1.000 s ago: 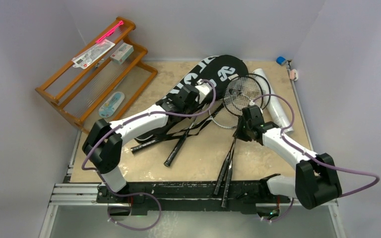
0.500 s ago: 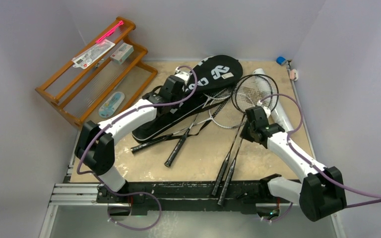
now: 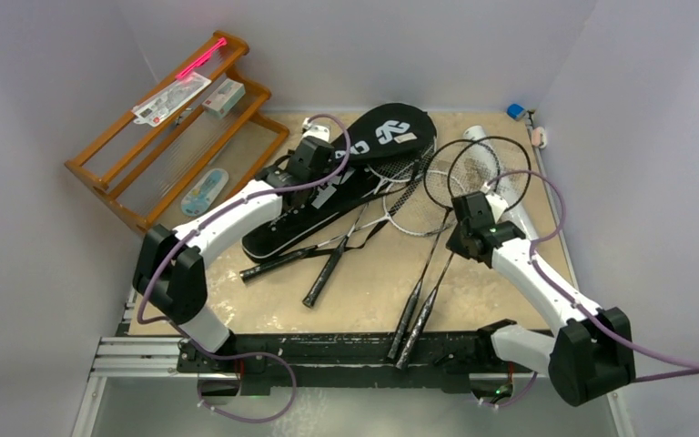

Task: Pack up the badminton gear
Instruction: Pick up the racket bag from the center of the board, then place the racket bag at the center of the board.

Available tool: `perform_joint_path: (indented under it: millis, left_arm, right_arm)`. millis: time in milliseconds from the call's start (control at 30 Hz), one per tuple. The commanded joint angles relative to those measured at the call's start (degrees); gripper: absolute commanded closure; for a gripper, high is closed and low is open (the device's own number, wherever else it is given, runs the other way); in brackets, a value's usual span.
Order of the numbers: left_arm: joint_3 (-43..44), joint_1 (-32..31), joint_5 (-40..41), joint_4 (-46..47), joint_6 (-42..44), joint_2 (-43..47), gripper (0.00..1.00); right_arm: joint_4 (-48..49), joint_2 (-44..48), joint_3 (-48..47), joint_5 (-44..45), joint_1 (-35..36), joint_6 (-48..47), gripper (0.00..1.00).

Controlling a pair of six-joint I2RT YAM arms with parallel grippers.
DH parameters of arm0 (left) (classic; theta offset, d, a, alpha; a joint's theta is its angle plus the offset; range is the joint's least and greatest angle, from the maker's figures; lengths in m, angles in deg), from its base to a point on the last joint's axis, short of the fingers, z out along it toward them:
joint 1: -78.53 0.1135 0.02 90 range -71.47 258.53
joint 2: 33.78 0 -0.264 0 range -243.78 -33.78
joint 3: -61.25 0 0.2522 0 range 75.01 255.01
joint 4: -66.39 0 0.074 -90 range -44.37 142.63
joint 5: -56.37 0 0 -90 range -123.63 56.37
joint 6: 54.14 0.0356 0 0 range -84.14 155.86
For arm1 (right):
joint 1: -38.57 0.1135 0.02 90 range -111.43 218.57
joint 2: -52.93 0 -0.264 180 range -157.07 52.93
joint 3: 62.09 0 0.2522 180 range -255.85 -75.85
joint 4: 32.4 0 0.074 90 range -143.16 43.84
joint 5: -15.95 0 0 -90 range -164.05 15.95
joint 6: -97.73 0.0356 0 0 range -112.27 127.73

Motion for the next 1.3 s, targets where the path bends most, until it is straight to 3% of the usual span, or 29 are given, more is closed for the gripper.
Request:
perform_joint_path:
  millis: [0, 100, 167, 233, 333, 467, 567, 700, 867, 1033, 1133, 1267]
  left_arm:
    - [3.5, 0.7, 12.0, -3.2, -3.4, 3.7, 1.0]
    - [1.1, 0.8, 12.7, -2.9, -3.7, 7.4, 1.0]
    - [-0.5, 0.8, 8.0, -3.4, -1.9, 10.0, 1.0]
    - [-3.2, 0.8, -2.4, -3.2, 1.4, 13.3, 1.0]
    - [-7.6, 0.8, -25.3, -4.5, 5.2, 17.1, 1.0]
    - [-10.7, 0.4, -39.2, -7.0, 4.2, 19.1, 0.92]
    - [-11.5, -1.6, -43.9, -7.5, 3.8, 18.4, 0.88]
    - [-11.1, -5.1, -44.0, -8.3, 4.3, 15.3, 0.88]
    - [-12.0, -5.8, -44.6, -6.5, 4.1, 13.3, 0.88]
    - [-8.4, -7.6, -32.1, -7.9, 5.4, 10.4, 0.62]
    - [-4.5, -9.7, -20.0, -9.1, 7.3, 6.5, 0.48]
    - [-1.2, -10.2, -13.8, -9.6, 8.1, -0.8, 0.44]
  right_arm:
    - [-0.5, 2.4, -5.3, 0.4, -0.2, -1.9, 1.0]
    - [-1.5, 1.9, -7.2, -1.4, -0.2, -3.3, 1.0]
    - [-1.4, 2.1, -8.0, -2.8, -0.2, -4.6, 1.0]
    - [-1.4, 2.6, -8.5, -3.4, -0.2, -5.2, 1.0]
    - [-1.2, 3.4, -8.8, -5.0, -0.2, -6.0, 1.0]
    - [-1.0, 4.1, -8.8, -6.7, -0.2, -6.4, 1.0]
    - [1.2, 4.4, -8.5, -9.7, -0.2, -8.8, 1.0]
    - [5.2, 3.6, -7.5, -17.0, -0.2, -13.2, 0.98]
    - [1.6, -2.2, -8.2, -10.3, -0.2, -8.8, 0.91]
    - [3.7, -5.5, -7.5, -6.8, -0.2, -7.3, 0.88]
    - [4.3, -6.7, -7.9, -6.1, -0.2, -7.0, 0.7]
    - [7.0, -5.9, -9.3, -8.8, 0.0, -11.0, 0.57]
